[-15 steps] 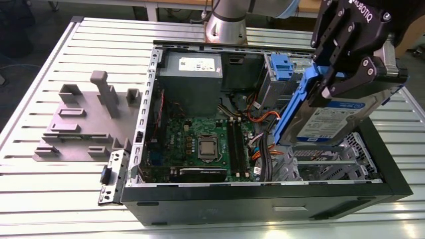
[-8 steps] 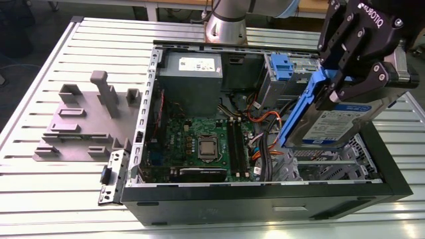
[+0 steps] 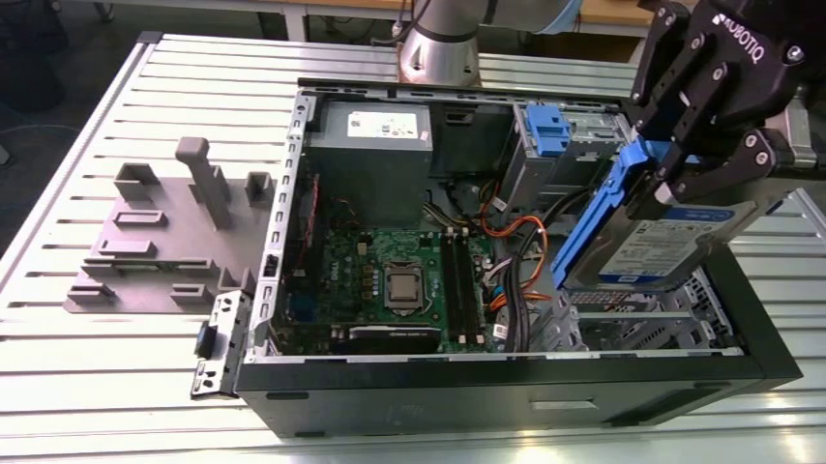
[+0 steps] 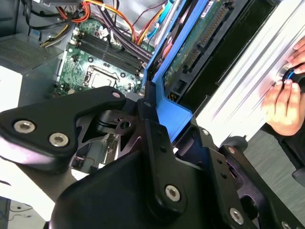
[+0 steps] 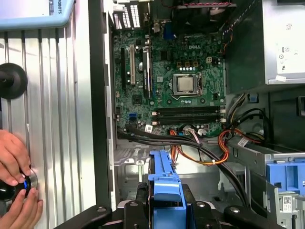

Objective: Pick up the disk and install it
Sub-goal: 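Insert the disk into the insertion slot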

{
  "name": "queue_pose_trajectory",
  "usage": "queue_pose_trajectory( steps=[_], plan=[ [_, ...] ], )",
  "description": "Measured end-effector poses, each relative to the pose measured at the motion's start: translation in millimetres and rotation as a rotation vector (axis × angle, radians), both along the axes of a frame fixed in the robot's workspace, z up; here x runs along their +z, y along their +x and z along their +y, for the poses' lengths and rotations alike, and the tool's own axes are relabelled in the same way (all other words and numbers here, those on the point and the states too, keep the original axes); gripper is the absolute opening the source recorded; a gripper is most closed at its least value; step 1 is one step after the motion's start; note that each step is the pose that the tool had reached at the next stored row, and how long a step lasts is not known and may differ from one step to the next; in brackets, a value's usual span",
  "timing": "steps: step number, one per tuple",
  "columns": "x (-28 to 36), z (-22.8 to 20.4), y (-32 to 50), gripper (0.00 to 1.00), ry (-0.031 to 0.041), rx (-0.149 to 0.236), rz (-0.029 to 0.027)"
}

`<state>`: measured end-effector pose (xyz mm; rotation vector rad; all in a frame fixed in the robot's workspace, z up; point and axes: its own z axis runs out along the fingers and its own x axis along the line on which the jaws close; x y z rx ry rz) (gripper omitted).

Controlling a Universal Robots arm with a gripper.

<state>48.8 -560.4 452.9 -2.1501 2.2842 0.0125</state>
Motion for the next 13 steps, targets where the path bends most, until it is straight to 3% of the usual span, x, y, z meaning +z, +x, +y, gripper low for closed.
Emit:
queue_pose_trajectory(
  steps=[4,13],
  plan=[
    [-1.1,-0.3,6.3,0.37,0.0001,-0.002,0.0],
    [-4.2,-0.4,11.9,0.37,0.0002,-0.003,0.0]
  ],
)
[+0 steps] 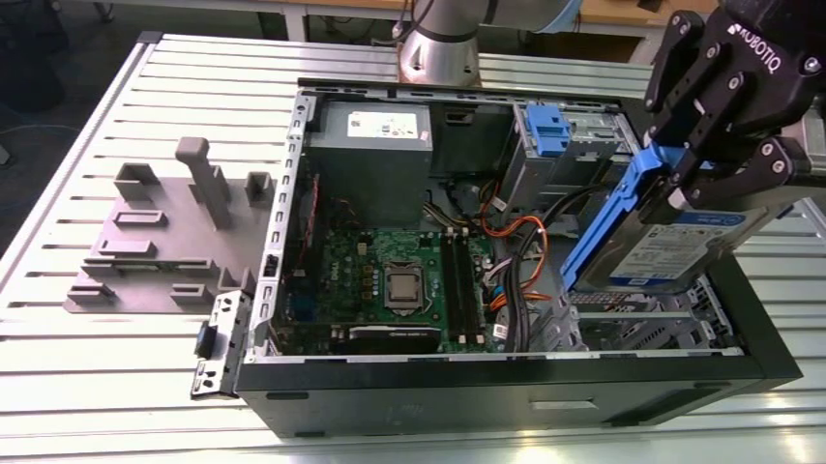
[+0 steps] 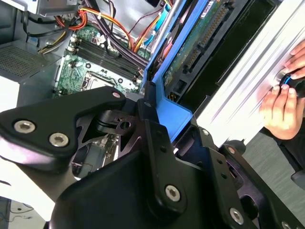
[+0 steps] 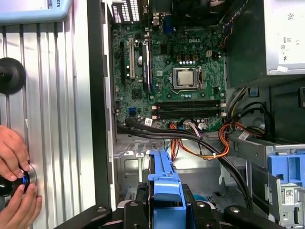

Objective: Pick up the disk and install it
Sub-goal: 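Insert the disk into the insertion slot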

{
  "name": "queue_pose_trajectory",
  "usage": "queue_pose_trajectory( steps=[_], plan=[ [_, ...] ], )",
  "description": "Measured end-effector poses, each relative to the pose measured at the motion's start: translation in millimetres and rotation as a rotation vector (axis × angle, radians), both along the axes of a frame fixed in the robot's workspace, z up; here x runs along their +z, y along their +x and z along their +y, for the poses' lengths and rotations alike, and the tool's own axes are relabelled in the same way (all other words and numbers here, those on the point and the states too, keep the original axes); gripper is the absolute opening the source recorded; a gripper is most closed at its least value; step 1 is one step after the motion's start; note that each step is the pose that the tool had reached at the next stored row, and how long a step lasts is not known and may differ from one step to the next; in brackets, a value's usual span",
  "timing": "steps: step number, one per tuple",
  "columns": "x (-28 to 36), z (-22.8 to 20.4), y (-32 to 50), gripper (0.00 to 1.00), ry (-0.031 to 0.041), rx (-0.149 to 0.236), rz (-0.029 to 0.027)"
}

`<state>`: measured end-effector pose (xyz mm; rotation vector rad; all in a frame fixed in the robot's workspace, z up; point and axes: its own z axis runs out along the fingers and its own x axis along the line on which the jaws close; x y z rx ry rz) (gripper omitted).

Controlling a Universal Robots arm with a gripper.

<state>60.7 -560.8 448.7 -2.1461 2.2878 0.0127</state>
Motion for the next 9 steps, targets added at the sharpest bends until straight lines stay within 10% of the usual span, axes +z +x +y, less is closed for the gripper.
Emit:
queue_pose_trajectory(
  steps=[9],
  plan=[
    [-3.9,-0.9,5.6,0.37,-0.0001,0.0,0.0]
  ],
)
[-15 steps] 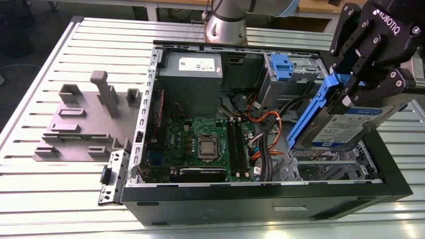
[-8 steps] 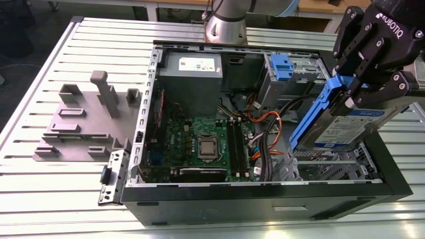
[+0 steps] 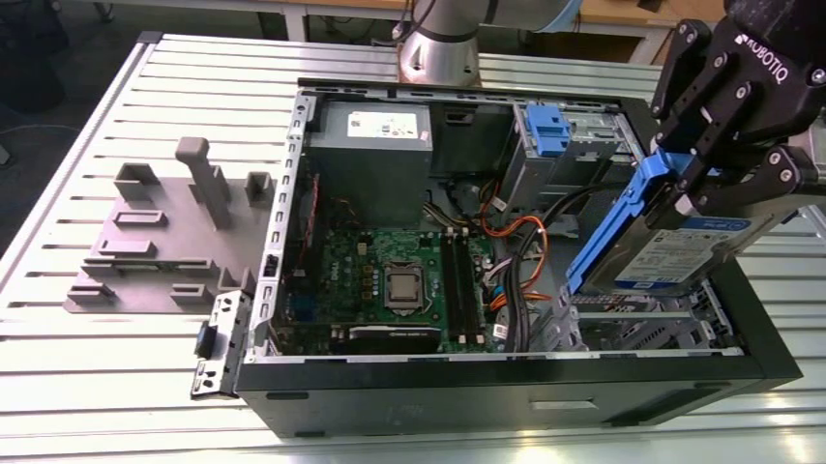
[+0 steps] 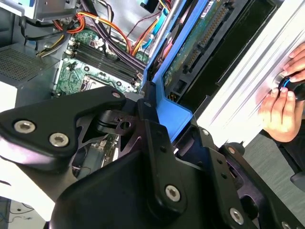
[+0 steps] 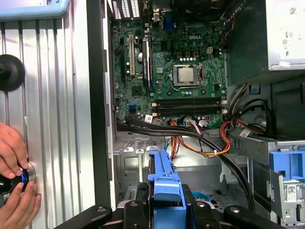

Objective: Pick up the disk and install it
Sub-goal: 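Insert the disk into the insertion slot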

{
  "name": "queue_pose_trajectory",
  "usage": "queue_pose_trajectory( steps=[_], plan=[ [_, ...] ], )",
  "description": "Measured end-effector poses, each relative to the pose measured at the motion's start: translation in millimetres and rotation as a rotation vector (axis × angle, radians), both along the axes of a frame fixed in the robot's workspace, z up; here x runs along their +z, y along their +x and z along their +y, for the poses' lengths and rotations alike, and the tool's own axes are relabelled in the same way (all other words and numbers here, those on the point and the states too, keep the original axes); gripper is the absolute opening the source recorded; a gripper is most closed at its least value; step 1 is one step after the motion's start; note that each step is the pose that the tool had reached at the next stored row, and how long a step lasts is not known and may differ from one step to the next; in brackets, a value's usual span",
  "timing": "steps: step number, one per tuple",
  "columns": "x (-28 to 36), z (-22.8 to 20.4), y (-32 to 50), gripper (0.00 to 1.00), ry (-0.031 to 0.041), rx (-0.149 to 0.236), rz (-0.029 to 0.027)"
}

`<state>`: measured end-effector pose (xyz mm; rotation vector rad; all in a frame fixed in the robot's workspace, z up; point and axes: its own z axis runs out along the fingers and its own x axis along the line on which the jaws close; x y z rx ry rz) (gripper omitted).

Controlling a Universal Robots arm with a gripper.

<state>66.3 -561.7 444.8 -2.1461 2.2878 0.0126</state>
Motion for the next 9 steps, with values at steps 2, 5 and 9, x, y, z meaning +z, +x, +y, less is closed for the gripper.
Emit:
queue_pose_trajectory(
  steps=[2,5,9],
  plan=[
    [-1.1,-0.7,0.6,0.37,0.0,0.0,0.0],
    [-2.4,-1.5,1.3,0.37,0.0001,0.0,0.0],
    [-4.3,-2.4,2.3,0.37,0.0001,0.0,0.0]
  ],
)
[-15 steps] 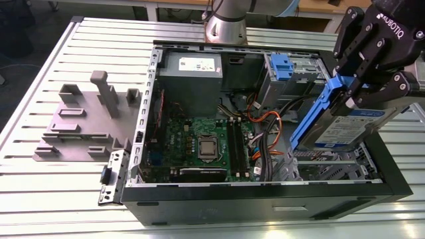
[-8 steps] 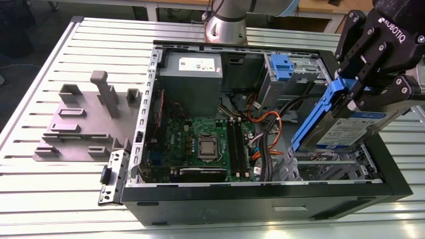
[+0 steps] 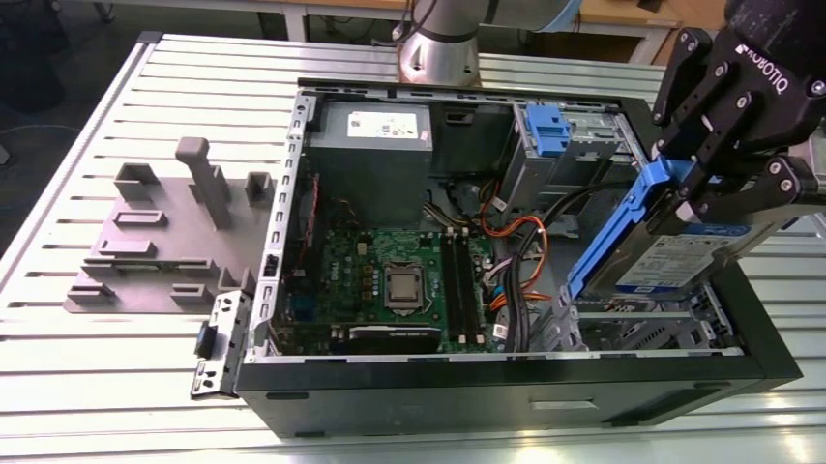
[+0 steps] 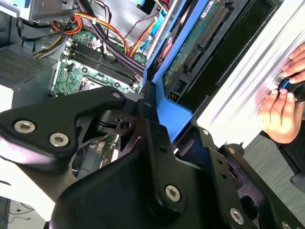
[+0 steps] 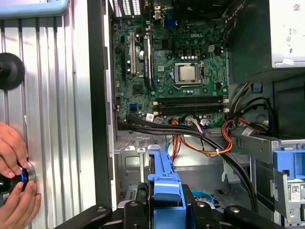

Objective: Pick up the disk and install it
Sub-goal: 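Insert the disk into the insertion slot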

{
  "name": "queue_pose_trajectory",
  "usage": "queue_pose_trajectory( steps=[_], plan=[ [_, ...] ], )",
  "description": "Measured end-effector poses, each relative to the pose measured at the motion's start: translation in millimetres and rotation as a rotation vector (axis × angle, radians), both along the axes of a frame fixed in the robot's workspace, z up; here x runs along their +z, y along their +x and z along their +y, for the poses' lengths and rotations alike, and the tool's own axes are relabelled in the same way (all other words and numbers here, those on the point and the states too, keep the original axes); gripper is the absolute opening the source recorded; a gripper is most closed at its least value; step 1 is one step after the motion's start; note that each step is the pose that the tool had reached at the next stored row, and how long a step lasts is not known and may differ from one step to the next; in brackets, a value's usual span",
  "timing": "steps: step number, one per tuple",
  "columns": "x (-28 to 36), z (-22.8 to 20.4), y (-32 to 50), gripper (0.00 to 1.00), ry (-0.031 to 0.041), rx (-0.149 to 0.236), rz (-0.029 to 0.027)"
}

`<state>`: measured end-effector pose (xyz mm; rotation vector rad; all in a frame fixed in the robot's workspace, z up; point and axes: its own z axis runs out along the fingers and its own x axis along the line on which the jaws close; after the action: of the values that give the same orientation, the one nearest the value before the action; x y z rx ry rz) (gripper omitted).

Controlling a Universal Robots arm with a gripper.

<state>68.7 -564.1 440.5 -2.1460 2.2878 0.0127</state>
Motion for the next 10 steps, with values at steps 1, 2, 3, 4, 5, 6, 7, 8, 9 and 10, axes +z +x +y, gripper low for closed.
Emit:
queue_pose_trajectory(
  steps=[1,2,3,4,5,6,7,8,9,10],
  plan=[
    [-0.4,-0.2,0.2,0.37,0.0,0.0,0.0],
    [-0.9,-0.3,0.5,0.37,0.0,0.0,0.0],
    [-1.3,-0.4,0.7,0.37,-0.0001,0.0,0.0],
    [-1.7,-0.5,0.9,0.37,0.0,0.0,0.0],
    [-2.1,-0.5,1.2,0.37,-0.0001,0.0,0.0],
    [-2.5,-0.5,1.5,0.37,-0.0001,0.0,0.0],
    [-3.0,-0.6,1.8,0.37,-0.0001,0.001,0.0],
    [-3.3,-0.5,2.0,0.37,-0.0001,0.002,0.0],
    [-3.6,-0.6,2.1,0.37,-0.0001,0.004,0.0],
    [-3.8,-0.6,2.2,0.37,-0.0002,0.004,0.0]
  ],
)
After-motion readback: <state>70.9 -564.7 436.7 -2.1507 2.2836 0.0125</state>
